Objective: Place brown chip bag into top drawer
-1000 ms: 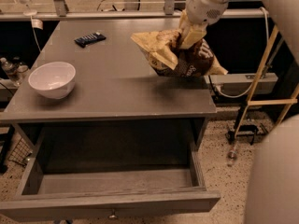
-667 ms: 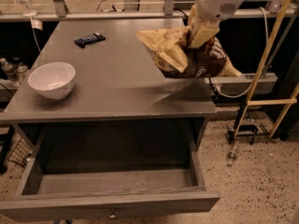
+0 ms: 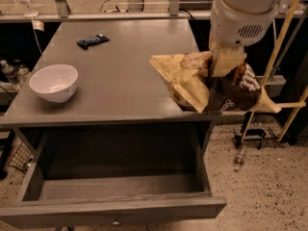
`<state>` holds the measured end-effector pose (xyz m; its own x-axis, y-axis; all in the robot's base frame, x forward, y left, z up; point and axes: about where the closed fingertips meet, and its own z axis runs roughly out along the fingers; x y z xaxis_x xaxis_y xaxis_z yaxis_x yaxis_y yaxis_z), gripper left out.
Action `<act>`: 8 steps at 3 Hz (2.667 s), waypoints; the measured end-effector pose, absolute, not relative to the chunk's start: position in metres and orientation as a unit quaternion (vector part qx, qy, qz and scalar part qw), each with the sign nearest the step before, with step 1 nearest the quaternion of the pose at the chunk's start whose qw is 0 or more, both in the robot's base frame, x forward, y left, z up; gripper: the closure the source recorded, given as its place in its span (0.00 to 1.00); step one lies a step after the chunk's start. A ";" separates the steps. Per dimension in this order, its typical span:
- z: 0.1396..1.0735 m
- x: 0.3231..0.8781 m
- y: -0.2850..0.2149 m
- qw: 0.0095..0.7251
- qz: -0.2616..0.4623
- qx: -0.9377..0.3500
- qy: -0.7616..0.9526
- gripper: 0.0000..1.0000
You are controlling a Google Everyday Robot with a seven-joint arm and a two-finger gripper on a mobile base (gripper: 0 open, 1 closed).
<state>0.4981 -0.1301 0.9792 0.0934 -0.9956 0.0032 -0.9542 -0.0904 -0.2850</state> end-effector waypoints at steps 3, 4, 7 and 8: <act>0.906 0.408 -0.120 -0.002 -0.102 -0.680 0.726 1.00; 0.907 0.410 -0.118 0.003 -0.103 -0.680 0.726 1.00; 0.838 0.404 -0.091 0.046 -0.027 -0.681 0.730 1.00; 0.813 0.406 -0.073 0.056 -0.008 -0.684 0.727 1.00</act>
Offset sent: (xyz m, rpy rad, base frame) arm -0.1263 -0.0100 -0.0775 -0.2823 0.2465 -0.2330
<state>0.4062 -0.0730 0.8130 -0.0578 -0.9958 -0.0712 -0.9940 0.0641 -0.0885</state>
